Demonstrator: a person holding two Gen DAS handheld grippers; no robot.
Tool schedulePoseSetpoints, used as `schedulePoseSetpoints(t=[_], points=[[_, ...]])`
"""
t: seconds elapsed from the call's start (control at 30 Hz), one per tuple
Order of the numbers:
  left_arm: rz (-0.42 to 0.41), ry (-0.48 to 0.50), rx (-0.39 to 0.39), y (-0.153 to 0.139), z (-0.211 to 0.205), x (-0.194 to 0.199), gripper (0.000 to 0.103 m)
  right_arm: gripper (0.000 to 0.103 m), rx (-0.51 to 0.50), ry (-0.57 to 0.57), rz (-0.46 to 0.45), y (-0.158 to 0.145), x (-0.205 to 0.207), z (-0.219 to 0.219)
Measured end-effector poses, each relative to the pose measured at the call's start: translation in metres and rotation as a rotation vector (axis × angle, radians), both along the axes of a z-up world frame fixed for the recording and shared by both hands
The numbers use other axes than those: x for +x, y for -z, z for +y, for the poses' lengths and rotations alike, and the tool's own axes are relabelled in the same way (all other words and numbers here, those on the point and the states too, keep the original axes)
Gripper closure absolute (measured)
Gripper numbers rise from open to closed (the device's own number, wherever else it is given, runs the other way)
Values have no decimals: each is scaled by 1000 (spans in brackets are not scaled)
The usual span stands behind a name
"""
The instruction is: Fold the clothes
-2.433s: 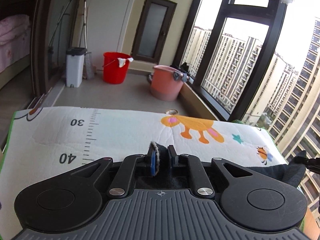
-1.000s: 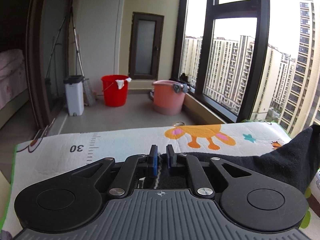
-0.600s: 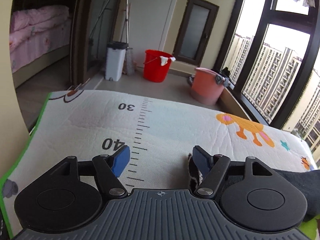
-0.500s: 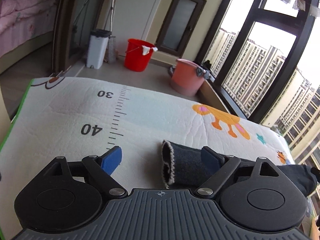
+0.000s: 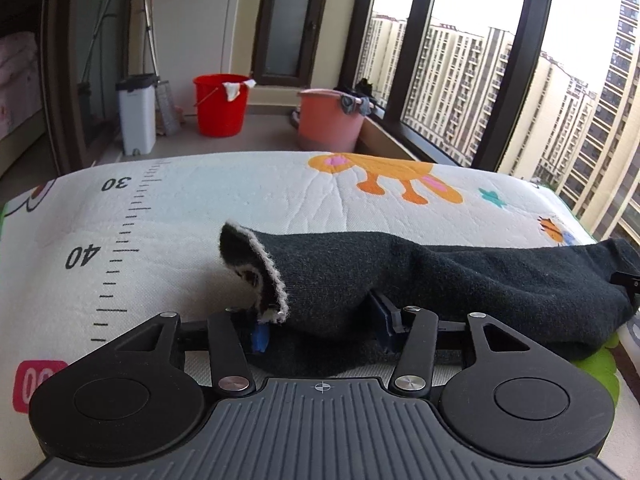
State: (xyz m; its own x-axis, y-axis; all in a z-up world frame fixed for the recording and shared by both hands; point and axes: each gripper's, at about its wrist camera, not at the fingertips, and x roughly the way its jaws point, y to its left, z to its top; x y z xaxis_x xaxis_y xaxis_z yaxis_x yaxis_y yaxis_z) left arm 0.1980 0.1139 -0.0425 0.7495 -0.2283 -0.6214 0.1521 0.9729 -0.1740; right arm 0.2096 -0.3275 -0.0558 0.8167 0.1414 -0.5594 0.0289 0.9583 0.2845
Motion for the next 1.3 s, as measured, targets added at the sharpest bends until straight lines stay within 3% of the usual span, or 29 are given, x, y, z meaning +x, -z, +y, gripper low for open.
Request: schedulePoseSetpoints(t=[0.1,0.27,0.3,0.37,0.43,0.47,0.53,0.6,0.63,0.8,0.83,0.87,0.9,0.93,1.0,1.13,1.23,1.3], points=[[1,-11,-24,-6,11,-20,67,19,-15,-14,2,-1,-9,9],[-11,-37,-13,-11,26,-69,66,19,-46,-110,2,-4,-29,27],[-9,-53,-18,-11,32,-76,62,19,-40,-123,-1,-5,-32,27],[-15,-136,15,-11,48,-86,53,19,-15,-135,-9,-5,-38,26],[-32,-267,76,-16,66,-90,52,19,12,-111,-16,-5,-41,23],[-37,-327,73,-21,77,-92,50,18,20,-99,-20,-6,-42,22],[-38,-369,-31,-30,97,-99,42,15,38,-76,-30,-6,-46,21],[-46,-328,-144,-38,104,-103,30,7,57,-53,-40,-6,-48,20],[-46,-301,-172,-40,102,-103,30,6,69,-42,-46,-5,-48,19],[-20,-216,-161,-39,76,-75,20,6,118,-14,-70,-5,-52,11],[-8,-213,-155,-35,73,-66,22,6,132,-11,-78,-4,-53,9],[10,-212,-159,-31,71,-57,41,5,148,-10,-88,-2,-53,7],[30,-215,-167,-29,69,-49,84,5,162,-7,-96,-1,-53,4],[38,-209,-176,-31,66,-45,93,5,178,-2,-105,0,-54,2],[10,-148,-195,-44,57,-44,91,4,210,17,-128,2,-57,-3],[-147,18,-184,-100,24,-59,95,2,237,29,-136,3,-57,-8],[-296,73,-101,-143,-1,-76,95,2,234,27,-138,3,-57,-8],[-381,24,7,-156,-7,-87,93,2,240,32,-144,4,-59,-9]])
